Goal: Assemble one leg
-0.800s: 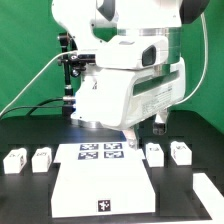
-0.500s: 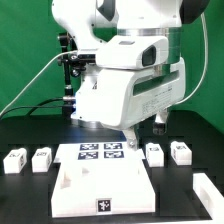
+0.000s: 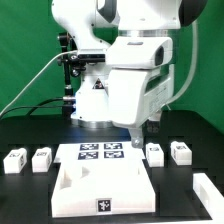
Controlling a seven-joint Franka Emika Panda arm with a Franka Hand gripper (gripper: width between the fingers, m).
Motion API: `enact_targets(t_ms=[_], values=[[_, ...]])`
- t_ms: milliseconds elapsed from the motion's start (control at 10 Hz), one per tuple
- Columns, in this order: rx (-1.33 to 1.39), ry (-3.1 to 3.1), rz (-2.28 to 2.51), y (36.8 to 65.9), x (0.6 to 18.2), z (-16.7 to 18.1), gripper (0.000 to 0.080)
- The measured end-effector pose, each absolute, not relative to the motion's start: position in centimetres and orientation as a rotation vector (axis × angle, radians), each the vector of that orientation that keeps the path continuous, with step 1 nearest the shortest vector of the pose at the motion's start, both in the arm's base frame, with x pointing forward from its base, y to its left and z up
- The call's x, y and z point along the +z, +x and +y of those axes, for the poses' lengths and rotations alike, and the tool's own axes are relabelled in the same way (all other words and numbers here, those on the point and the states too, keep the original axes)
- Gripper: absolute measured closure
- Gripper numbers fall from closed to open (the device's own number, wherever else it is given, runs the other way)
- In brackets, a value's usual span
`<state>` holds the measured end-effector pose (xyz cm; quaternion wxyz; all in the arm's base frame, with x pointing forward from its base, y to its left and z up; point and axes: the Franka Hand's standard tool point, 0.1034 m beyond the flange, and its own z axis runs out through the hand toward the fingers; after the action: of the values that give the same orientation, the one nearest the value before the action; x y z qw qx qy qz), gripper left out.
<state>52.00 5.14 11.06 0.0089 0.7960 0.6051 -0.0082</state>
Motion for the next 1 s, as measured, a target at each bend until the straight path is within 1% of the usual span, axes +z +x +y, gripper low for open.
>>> enact_targets(t_ms=[100, 200, 300, 500, 700, 1000], values=[[-0.019, 2.377, 2.021, 50.2, 10.8, 4.1, 0.0150], [-0.018, 2.203, 2.211, 49.0, 10.3, 2.8, 0.0150], [-0.020, 2.074, 2.338, 48.7, 9.8, 1.5, 0.0150], [-0.027, 2.017, 2.378, 48.8, 9.9, 1.6, 0.0150], [-0.033, 2.035, 2.369, 48.5, 9.6, 1.3, 0.0150], [-0.055, 2.082, 2.371, 42.7, 6.5, -0.1, 0.0150]])
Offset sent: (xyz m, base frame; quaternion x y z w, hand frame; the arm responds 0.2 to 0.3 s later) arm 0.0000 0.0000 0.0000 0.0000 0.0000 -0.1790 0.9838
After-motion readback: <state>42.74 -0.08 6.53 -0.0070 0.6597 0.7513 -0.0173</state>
